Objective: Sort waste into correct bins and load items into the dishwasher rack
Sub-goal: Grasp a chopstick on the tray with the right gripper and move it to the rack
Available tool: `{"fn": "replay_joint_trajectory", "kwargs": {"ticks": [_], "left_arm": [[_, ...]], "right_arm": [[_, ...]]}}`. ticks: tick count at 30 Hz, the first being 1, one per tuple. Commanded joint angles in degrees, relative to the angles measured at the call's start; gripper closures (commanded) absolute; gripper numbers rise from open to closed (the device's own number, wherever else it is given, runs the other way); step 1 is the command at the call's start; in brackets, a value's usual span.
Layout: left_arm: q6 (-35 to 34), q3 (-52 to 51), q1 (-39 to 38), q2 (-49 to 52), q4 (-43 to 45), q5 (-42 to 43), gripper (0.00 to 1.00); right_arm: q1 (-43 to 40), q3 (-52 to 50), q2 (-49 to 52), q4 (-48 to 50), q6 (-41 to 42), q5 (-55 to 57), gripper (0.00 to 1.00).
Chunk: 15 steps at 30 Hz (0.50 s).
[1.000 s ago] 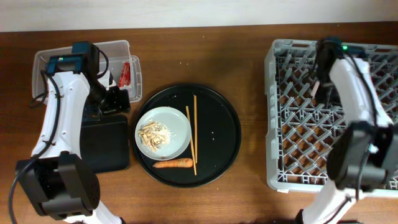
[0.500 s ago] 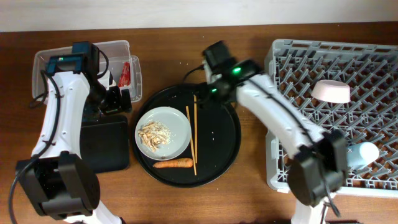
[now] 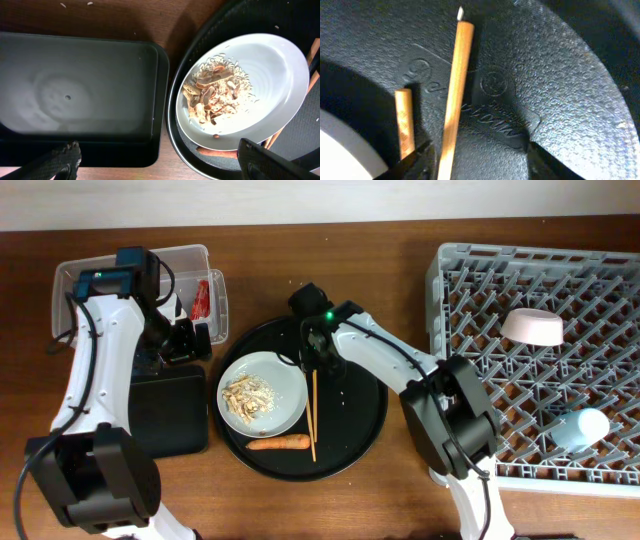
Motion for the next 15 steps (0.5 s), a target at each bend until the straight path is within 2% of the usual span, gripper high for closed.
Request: {"fn": "replay_joint_trajectory", "kwargs": {"ticks": [1, 3, 10, 15], "left_arm": [[-0.1, 0.6, 0.0, -1.5, 0.0, 0.7, 0.01], [-0.1, 0.6, 0.0, -1.5, 0.0, 0.7, 0.01], [-0.1, 0.6, 0.0, -1.5, 0.0, 0.7, 0.01], [-0.1, 0.6, 0.0, -1.5, -0.2, 0.7, 0.01]], "right_arm": [[0.7, -0.4, 1.2, -1.2, 2.6, 0.9, 0.49], [0.7, -0.5, 2.1, -3.1, 5.1, 2.1, 0.54], [0.5, -0.6, 2.4, -6.7, 5.3, 1.9, 0.87], [-0.3, 0.2, 1.9, -7.8, 5.0, 2.0, 0.96]]}}
